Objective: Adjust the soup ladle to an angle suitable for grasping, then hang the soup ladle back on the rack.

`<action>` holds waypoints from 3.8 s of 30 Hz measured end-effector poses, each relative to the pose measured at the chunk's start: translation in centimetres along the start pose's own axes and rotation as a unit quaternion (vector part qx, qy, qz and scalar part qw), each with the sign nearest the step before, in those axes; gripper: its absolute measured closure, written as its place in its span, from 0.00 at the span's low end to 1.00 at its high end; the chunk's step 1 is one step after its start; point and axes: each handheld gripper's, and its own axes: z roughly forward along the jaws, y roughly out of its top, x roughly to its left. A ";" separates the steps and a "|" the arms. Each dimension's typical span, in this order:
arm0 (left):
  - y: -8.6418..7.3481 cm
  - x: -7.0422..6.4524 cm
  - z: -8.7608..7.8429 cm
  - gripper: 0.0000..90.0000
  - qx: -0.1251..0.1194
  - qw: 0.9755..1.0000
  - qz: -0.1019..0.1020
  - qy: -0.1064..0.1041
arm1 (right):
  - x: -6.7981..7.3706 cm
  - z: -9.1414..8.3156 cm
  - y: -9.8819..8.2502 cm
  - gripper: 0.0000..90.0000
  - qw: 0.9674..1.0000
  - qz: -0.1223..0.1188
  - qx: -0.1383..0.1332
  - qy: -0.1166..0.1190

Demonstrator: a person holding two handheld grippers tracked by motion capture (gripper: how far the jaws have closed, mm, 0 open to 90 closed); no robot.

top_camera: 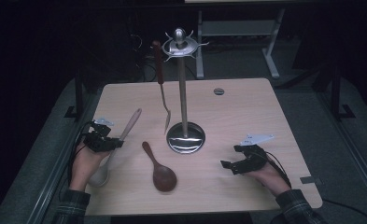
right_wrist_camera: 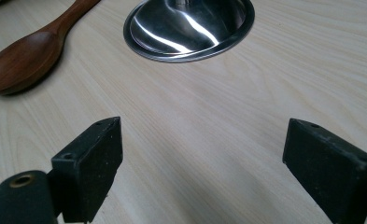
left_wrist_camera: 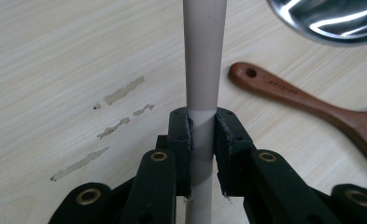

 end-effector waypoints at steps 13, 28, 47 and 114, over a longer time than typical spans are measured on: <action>0.2 -0.5 -3.3 0.86 -0.100 0.995 -0.007 -0.026 | -0.2 -0.4 0.4 0.13 1.000 0.003 -0.014 0.011; 1.3 -2.8 -6.7 0.86 -0.182 0.980 0.020 -0.078 | -0.3 -1.3 2.5 0.15 0.999 -0.001 -0.042 0.014; 4.4 -7.7 -7.0 0.86 -0.210 0.966 0.067 -0.136 | 3.4 -2.9 9.4 0.24 0.991 -0.044 -0.110 0.058; 2.9 -9.8 -3.4 0.47 -0.137 0.978 0.091 -0.127 | 10.5 1.2 17.9 0.84 0.970 -0.111 -0.170 0.131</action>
